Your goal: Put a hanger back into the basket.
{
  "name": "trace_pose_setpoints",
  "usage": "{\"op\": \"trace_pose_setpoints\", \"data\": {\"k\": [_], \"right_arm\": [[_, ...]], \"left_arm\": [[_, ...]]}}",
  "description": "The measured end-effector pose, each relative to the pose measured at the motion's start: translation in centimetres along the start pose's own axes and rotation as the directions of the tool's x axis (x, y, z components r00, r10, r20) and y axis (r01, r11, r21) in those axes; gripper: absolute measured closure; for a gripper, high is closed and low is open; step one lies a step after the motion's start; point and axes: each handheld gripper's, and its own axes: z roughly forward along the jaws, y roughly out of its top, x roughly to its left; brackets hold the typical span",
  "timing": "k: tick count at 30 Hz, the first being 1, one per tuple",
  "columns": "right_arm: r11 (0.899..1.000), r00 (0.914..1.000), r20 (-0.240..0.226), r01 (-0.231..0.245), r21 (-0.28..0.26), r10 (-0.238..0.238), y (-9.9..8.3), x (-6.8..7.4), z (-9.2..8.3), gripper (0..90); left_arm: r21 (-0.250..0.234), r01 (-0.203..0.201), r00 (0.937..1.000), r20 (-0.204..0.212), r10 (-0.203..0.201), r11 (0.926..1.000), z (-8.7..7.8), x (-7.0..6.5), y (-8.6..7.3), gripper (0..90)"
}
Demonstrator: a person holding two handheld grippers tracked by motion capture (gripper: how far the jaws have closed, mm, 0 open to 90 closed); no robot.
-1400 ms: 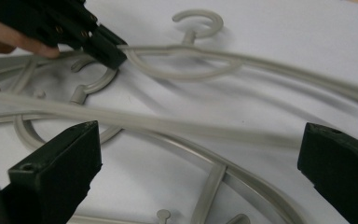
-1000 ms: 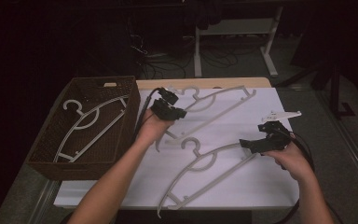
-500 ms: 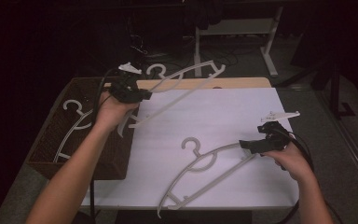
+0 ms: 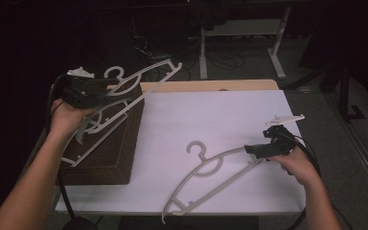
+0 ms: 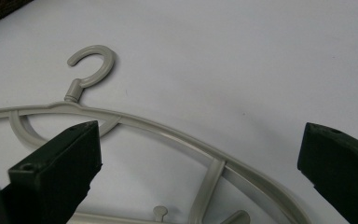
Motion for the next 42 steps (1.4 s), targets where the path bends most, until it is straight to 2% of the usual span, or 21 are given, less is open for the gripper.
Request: {"op": "trace_pose_setpoints", "data": {"k": [1, 2, 3, 5, 6, 7, 10, 13, 14, 19, 26, 29, 31, 33, 35, 38, 42], "right_arm": [[1.0, 1.0, 0.0, 0.001, 0.0, -0.001, 0.0, 0.0, 0.0, 0.0], [1.0, 1.0, 0.0, 0.001, 0.0, -0.001, 0.0, 0.0, 0.0, 0.0], [1.0, 1.0, 0.001, 0.001, 0.0, -0.001, 0.0, 0.0, 0.0, 0.0], [1.0, 1.0, 0.002, 0.002, 0.002, -0.002, 0.0, 0.0, 0.1, 0.0], [1.0, 1.0, 0.004, 0.001, 0.003, -0.002, 0.0, 0.0, 0.2, 0.0], [1.0, 1.0, 0.004, 0.001, 0.003, -0.002, 0.0, 0.0, 0.2, 0.0], [1.0, 1.0, 0.004, 0.002, 0.009, -0.002, 0.0, 0.0, 0.3, 0.0], [1.0, 1.0, 0.004, 0.004, 0.012, -0.004, 0.0, 0.0, 0.4, 0.0], [1.0, 1.0, 0.004, 0.004, 0.012, -0.004, 0.0, 0.0, 0.4, 0.0], [1.0, 1.0, 0.005, 0.001, 0.013, -0.001, 0.0, 0.0, 0.4, 0.0], [1.0, 1.0, 0.005, 0.003, 0.017, -0.003, 0.0, 0.0, 0.5, 0.0], [1.0, 1.0, 0.006, 0.001, 0.016, -0.001, 0.0, 0.0, 0.5, 0.0], [1.0, 1.0, 0.005, 0.001, 0.016, -0.001, 0.0, 0.0, 0.5, 0.0], [1.0, 1.0, 0.005, 0.001, 0.015, -0.001, 0.0, 0.0, 0.5, 0.0], [1.0, 1.0, 0.005, -0.002, 0.015, 0.002, 0.0, 0.0, 0.5, 0.0], [1.0, 1.0, 0.004, 0.001, 0.015, -0.001, 0.0, 0.0, 0.5, 0.0], [1.0, 1.0, 0.003, 0.002, 0.016, -0.002, 0.0, 0.1, 0.5, 0.0]], "left_arm": [[0.0, 0.007, 0.9999, -0.008, -0.007, 1.0, -0.4, 0.6, -0.4, 82.0], [0.0, 0.007, 0.9999, -0.008, -0.007, 1.0, -0.4, 0.6, -0.4, 82.0], [-0.001, 0.019, 0.9994, -0.027, -0.019, 0.9998, -1.2, 1.7, -1.2, 82.0], [-0.001, 0.025, 0.9987, -0.044, -0.025, 0.9997, -1.9, 2.7, -2.0, 82.0], [0.005, 0.026, 0.9974, -0.067, -0.026, 0.9996, -2.5, 3.6, -2.7, 82.0], [0.005, 0.026, 0.9974, -0.067, -0.026, 0.9996, -2.5, 3.6, -2.7, 82.0], [0.021, 0.023, 0.9944, -0.104, -0.02, 0.9995, -3.0, 4.9, -3.9, 82.0], [0.038, 0.049, 0.9902, -0.133, -0.044, 0.9981, -3.4, 6.3, -5.5, 81.9], [0.038, 0.049, 0.9902, -0.133, -0.044, 0.9981, -3.4, 6.3, -5.5, 81.9], [0.067, 0.067, 0.9847, -0.165, -0.055, 0.9955, -2.8, 7.7, -7.8, 81.9], [0.103, 0.075, 0.9806, -0.188, -0.054, 0.9918, -1.4, 8.2, -9.0, 81.8], [0.119, 0.084, 0.9765, -0.208, -0.058, 0.9894, -1.0, 8.3, -9.4, 81.3], [0.107, 0.098, 0.9754, -0.208, -0.074, 0.9895, -0.8, 8.6, -9.7, 80.1], [0.085, 0.119, 0.9741, -0.203, -0.1, 0.9892, -0.9, 8.8, -9.9, 70.8], [0.081, 0.127, 0.9698, -0.219, -0.107, 0.9885, -1.0, 8.8, -9.9, 65.4], [0.06, 0.137, 0.9725, -0.198, -0.123, 0.9887, -1.1, 8.7, -9.8, 59.1], [0.006, 0.154, 0.979, -0.136, -0.152, 0.988, -1.2, 8.0, -9.3, 47.9]]}}
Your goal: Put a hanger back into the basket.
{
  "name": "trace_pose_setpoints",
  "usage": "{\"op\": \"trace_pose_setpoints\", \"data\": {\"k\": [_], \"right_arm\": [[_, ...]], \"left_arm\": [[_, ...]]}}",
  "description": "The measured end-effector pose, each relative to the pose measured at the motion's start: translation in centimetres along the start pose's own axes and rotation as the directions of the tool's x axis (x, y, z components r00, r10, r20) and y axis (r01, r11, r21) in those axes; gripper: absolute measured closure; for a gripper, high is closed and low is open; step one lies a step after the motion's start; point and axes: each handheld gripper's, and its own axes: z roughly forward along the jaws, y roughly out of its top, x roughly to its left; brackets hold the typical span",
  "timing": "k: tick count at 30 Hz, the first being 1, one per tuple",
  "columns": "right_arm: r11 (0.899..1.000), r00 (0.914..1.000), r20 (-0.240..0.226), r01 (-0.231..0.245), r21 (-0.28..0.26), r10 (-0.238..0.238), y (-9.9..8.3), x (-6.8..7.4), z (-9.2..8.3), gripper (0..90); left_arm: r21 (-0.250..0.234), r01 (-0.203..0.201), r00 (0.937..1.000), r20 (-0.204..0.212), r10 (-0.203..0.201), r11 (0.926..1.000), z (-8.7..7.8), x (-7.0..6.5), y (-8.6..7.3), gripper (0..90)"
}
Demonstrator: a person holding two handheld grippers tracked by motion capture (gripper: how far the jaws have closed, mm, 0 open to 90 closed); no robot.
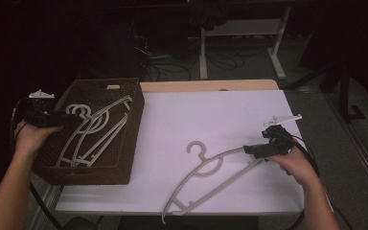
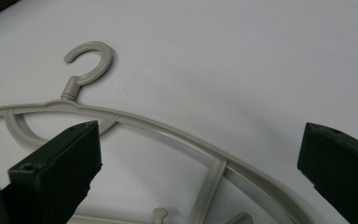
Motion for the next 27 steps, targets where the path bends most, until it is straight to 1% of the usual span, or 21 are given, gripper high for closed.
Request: {"op": "trace_pose_setpoints", "data": {"k": [3, 6, 8, 10, 12, 14, 15, 17, 21, 22, 23, 24, 25, 27], "right_arm": [[1.0, 1.0, -0.001, 0.0, 0.0, 0.0, 0.0, 0.0, 0.0, 0.0], [1.0, 1.0, 0.0, 0.001, -0.001, -0.001, -0.1, 0.0, 0.0, 0.0], [1.0, 1.0, 0.0, 0.001, -0.001, -0.001, -0.1, 0.0, -0.1, 0.0], [1.0, 1.0, 0.0, -0.001, -0.002, 0.001, -0.1, 0.0, -0.1, 0.0], [1.0, 1.0, -0.002, 0.001, -0.003, -0.001, -0.1, 0.1, -0.1, 0.0], [1.0, 1.0, -0.004, 0.003, 0.002, -0.003, -0.1, 0.2, 0.0, 0.0], [1.0, 1.0, -0.003, 0.003, 0.005, -0.003, -0.2, 0.3, 0.1, 0.0], [1.0, 1.0, -0.006, 0.004, 0.007, -0.004, -0.2, 0.3, 0.2, 0.0], [1.0, 0.9999, -0.011, 0.013, 0.018, -0.013, -0.2, 0.5, 0.4, 0.0], [1.0, 0.9999, -0.01, 0.01, 0.021, -0.01, -0.2, 0.6, 0.5, 0.0], [1.0, 0.9999, -0.01, 0.011, 0.021, -0.011, -0.2, 0.6, 0.5, 0.0], [1.0, 0.9999, -0.011, 0.011, 0.023, -0.011, -0.2, 0.6, 0.5, 0.0], [1.0, 0.9999, -0.01, 0.013, 0.025, -0.012, -0.3, 0.6, 0.6, 0.0], [0.999, 0.9998, -0.01, 0.015, 0.032, -0.014, -0.3, 0.7, 0.6, 0.0]], "left_arm": [[-0.03, 0.017, 0.9983, 0.056, -0.015, 0.9994, -0.1, -0.7, 0.3, 43.4], [-0.045, 0.021, 0.9951, 0.097, -0.017, 0.9987, 0.0, -1.7, 0.8, 39.4], [-0.056, 0.027, 0.9913, 0.13, -0.019, 0.9981, 0.1, -2.4, 1.2, 36.1], [-0.069, 0.021, 0.988, 0.154, -0.011, 0.9974, 0.1, -3.4, 1.6, 33.6], [-0.081, 0.019, 0.9814, 0.192, -0.003, 0.9965, 0.2, -4.3, 2.1, 30.1], [-0.09, 0.013, 0.977, 0.213, 0.007, 0.9958, 0.2, -5.5, 2.5, 28.6], [-0.097, 0.013, 0.9729, 0.231, 0.01, 0.9952, 0.3, -6.1, 2.8, 27.6], [-0.104, 0.001, 0.9667, 0.255, 0.026, 0.9945, 0.3, -7.5, 3.2, 25.4], [-0.13, -0.017, 0.9481, 0.313, 0.057, 0.9914, 0.4, -10.8, 4.1, 22.5], [-0.134, -0.028, 0.9431, 0.325, 0.071, 0.9905, 0.5, -11.7, 4.4, 22.3], [-0.141, -0.032, 0.9367, 0.341, 0.079, 0.9895, 0.5, -12.6, 4.6, 22.1], [-0.146, -0.037, 0.9317, 0.353, 0.087, 0.9886, 0.6, -13.2, 4.8, 22.0], [-0.15, -0.046, 0.9245, 0.368, 0.099, 0.9876, 0.7, -14.3, 5.1, 22.0], [-0.153, -0.057, 0.9121, 0.394, 0.114, 0.9865, 0.9, -15.8, 5.5, 22.0]]}}
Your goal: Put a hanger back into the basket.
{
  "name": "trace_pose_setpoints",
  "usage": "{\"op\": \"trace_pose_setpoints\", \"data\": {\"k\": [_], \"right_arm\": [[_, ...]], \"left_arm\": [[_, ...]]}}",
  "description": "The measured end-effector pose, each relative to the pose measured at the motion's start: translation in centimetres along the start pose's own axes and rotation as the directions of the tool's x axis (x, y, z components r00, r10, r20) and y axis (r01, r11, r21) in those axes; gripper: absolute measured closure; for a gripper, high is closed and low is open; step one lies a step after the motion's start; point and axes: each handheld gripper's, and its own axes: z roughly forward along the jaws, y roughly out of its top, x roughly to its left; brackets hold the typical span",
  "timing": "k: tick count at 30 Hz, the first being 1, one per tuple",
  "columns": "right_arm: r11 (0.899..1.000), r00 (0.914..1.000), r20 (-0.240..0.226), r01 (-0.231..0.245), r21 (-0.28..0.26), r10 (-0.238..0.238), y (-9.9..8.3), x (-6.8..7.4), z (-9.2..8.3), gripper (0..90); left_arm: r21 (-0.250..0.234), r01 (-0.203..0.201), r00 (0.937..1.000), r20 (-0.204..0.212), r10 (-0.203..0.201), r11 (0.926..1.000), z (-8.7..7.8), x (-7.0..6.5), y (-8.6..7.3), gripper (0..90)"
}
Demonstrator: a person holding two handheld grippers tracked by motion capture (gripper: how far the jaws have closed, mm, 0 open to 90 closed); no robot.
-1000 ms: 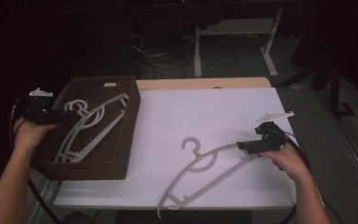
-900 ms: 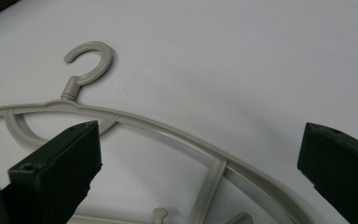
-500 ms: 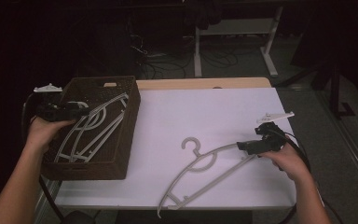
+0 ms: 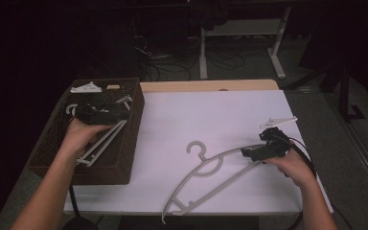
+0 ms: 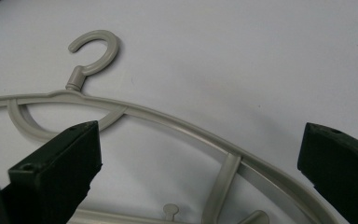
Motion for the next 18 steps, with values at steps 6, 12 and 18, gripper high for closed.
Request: {"op": "trace_pose_setpoints", "data": {"k": [6, 12, 18], "right_arm": [[1.0, 1.0, 0.004, 0.006, 0.02, -0.006, -0.2, 0.2, -0.2, 0.1], [1.0, 0.9997, 0.022, -0.013, 0.004, 0.013, -0.7, 0.4, -1.0, 10.3], [0.999, 0.9984, 0.048, -0.03, 0.021, 0.029, -2.1, 0.4, -1.8, 27.9]], "left_arm": [[-0.011, -0.031, 0.9957, 0.087, 0.032, 0.9995, 2.8, -3.6, 0.5, 21.6], [0.013, -0.058, 0.9851, 0.163, 0.055, 0.9982, 5.6, -6.7, -0.1, 18.7], [0.041, -0.093, 0.9727, 0.217, 0.082, 0.9948, 8.0, -8.6, -1.8, 16.3]]}}
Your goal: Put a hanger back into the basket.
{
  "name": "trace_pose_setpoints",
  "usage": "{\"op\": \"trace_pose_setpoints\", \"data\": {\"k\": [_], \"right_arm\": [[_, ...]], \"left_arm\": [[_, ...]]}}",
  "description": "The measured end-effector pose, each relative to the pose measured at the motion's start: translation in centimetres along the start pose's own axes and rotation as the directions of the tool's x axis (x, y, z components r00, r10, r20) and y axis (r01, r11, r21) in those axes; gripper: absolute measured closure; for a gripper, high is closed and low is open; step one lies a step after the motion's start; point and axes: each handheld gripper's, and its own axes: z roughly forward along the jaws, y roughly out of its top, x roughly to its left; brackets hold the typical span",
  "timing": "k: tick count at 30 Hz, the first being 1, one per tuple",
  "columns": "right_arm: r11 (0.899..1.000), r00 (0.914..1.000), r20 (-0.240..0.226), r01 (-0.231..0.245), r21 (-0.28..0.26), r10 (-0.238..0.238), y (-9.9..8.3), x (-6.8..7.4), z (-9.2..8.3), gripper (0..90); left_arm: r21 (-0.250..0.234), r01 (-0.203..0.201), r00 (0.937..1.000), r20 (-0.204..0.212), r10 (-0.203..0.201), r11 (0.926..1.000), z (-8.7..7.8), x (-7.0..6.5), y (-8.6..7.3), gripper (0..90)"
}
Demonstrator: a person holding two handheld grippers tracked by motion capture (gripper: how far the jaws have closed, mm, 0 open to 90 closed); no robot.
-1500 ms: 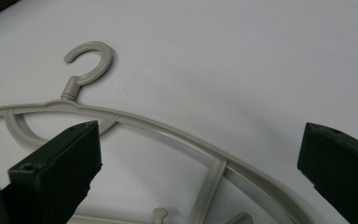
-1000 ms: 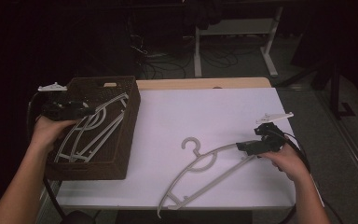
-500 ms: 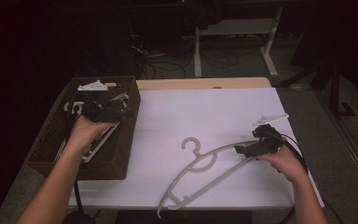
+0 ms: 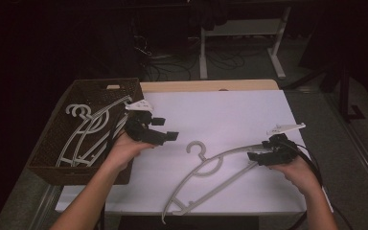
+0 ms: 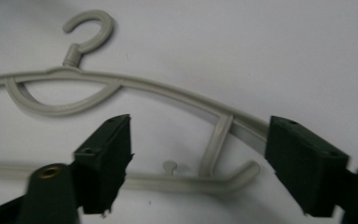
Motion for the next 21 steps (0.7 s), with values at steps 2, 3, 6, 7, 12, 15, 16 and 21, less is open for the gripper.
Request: {"op": "trace_pose_setpoints", "data": {"k": [2, 3, 6, 7, 12, 15, 16, 21], "right_arm": [[1.0, 0.9999, 0.014, 0.005, 0.007, -0.005, -0.5, 0.0, -0.2, 38.0], [1.0, 0.9998, 0.02, 0.002, 0.012, -0.002, -0.8, 0.0, -0.2, 43.5], [1.0, 0.9992, 0.038, 0.009, 0.028, -0.01, -1.3, 0.0, -0.1, 63.9], [0.999, 0.9986, 0.053, 0.007, 0.038, -0.009, -1.4, 0.0, 0.0, 70.2], [0.997, 0.9984, 0.052, 0.02, 0.069, -0.023, -1.5, -0.1, 0.7, 88.5], [0.995, 0.9977, 0.058, 0.029, 0.091, -0.035, -1.6, -0.1, 1.1, 88.7], [0.995, 0.9973, 0.063, 0.03, 0.098, -0.037, -1.6, -0.1, 1.3, 88.7], [0.992, 0.9962, 0.077, 0.032, 0.118, -0.041, -1.8, -0.2, 1.6, 88.8]], "left_arm": [[0.004, -0.001, 0.9999, 0.01, 0.001, 1.0, 0.8, -0.4, -0.7, 16.3], [0.007, 0.0, 0.9999, 0.015, 0.0, 1.0, 1.2, -0.6, -1.1, 16.3], [0.049, -0.019, 0.9994, 0.031, 0.017, 0.9986, 2.2, -1.0, -2.1, 16.4], [0.051, -0.02, 0.9992, 0.036, 0.018, 0.9985, 2.4, -1.1, -2.3, 16.3], [0.079, -0.022, 0.9985, 0.051, 0.018, 0.9967, 3.2, -1.4, -3.5, 16.3], [0.092, -0.029, 0.9983, 0.054, 0.024, 0.9954, 3.6, -1.6, -3.9, 16.3], [0.097, -0.031, 0.9982, 0.054, 0.026, 0.9948, 3.8, -1.6, -4.0, 16.3], [0.124, -0.038, 0.9978, 0.059, 0.03, 0.9915, 4.6, -1.9, -4.5, 16.3]]}}
